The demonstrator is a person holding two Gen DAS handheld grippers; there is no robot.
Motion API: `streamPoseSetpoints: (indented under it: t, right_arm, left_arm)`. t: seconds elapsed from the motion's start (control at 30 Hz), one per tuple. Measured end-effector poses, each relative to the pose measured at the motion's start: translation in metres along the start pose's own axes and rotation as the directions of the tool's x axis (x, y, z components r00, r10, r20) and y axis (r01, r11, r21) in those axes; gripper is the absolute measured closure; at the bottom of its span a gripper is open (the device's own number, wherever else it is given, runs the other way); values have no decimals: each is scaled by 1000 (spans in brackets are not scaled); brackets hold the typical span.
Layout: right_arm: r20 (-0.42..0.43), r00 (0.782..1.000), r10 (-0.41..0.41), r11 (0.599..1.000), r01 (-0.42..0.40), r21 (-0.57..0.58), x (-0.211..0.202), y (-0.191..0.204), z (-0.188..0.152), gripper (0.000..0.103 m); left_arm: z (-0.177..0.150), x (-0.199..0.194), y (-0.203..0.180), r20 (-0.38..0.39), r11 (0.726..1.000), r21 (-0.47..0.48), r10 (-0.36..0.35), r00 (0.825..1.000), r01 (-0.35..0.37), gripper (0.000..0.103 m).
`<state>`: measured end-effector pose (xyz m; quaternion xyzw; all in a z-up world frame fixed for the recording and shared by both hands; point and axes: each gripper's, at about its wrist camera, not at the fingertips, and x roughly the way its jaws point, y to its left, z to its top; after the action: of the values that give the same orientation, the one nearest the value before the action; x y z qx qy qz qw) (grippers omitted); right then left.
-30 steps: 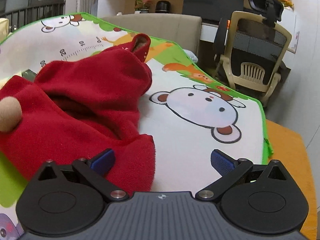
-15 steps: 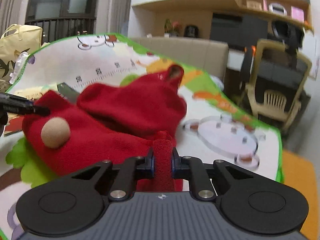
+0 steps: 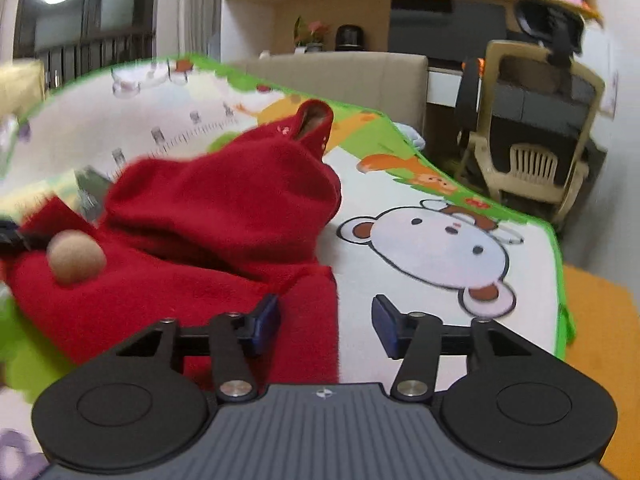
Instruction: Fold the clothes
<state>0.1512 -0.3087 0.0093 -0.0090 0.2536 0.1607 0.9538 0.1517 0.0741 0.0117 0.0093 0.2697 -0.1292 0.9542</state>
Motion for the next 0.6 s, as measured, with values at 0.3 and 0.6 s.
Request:
streamPoseSetpoints:
  t: [0.3,0.6]
  right_arm:
    - [24,994,103,995,-103,-18,-11,20,-22,64]
    - [63,995,79,992,-72,-105,-65,41,-25,90]
  left_arm:
    - [-7,3,5,19,981,-111,-156,988,157,33]
    - [-17,-19,-24,-5,996,-60,-62,998,61,81]
